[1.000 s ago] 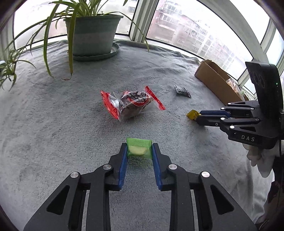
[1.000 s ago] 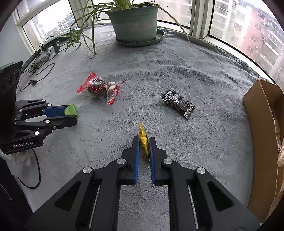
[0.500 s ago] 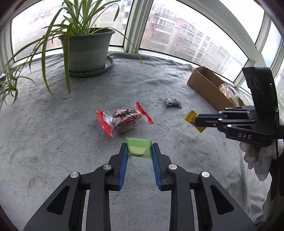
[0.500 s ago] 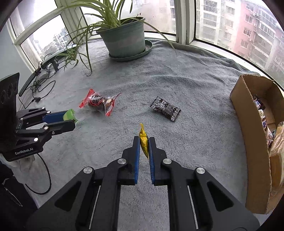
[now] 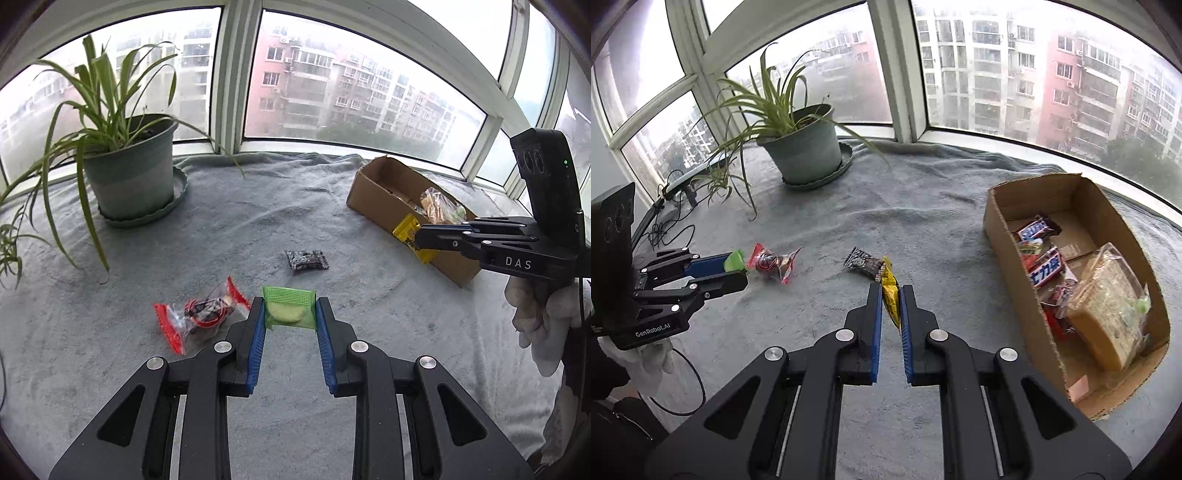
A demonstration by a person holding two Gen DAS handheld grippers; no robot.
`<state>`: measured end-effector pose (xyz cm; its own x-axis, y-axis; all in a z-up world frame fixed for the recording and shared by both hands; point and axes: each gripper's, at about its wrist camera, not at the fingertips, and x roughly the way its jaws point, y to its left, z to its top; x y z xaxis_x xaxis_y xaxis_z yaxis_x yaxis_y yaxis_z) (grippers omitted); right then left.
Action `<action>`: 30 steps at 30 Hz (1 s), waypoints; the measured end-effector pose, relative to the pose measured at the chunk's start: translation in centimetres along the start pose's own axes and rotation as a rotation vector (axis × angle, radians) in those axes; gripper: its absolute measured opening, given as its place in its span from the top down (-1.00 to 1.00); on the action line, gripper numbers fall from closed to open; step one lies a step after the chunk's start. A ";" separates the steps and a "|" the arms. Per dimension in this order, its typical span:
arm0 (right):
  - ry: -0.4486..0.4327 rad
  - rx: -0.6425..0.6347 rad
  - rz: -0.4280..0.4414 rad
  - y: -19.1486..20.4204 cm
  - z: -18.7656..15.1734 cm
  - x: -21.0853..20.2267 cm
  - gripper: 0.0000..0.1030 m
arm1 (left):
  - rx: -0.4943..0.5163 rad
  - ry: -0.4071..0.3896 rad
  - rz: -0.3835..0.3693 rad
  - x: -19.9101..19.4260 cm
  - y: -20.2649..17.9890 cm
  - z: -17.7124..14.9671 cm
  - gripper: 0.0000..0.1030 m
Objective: Organize snacks
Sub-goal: 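Carry the yellow candy and green candy over the cardboard box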
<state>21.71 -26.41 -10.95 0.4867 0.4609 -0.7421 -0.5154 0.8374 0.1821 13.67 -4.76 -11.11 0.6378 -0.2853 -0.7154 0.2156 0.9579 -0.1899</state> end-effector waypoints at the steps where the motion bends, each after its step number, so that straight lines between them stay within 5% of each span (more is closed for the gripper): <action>1: -0.013 0.009 -0.010 -0.5 0.0 -0.6 0.81 | 0.009 -0.002 -0.006 0.1 -0.3 0.3 0.52; 17: -0.123 0.176 -0.207 -9.7 -1.7 -7.5 0.81 | 0.136 -0.051 -0.107 4.1 -6.9 7.0 0.52; 30: -0.144 0.244 -0.328 -16.4 -1.1 -8.2 0.81 | 0.186 -0.030 -0.157 9.0 -12.2 10.9 0.52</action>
<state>25.41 -44.26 -8.54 0.6992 0.1801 -0.6919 -0.1434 0.9834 0.1111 24.83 -19.35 -7.88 0.6070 -0.4335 -0.6661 0.4445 0.8800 -0.1677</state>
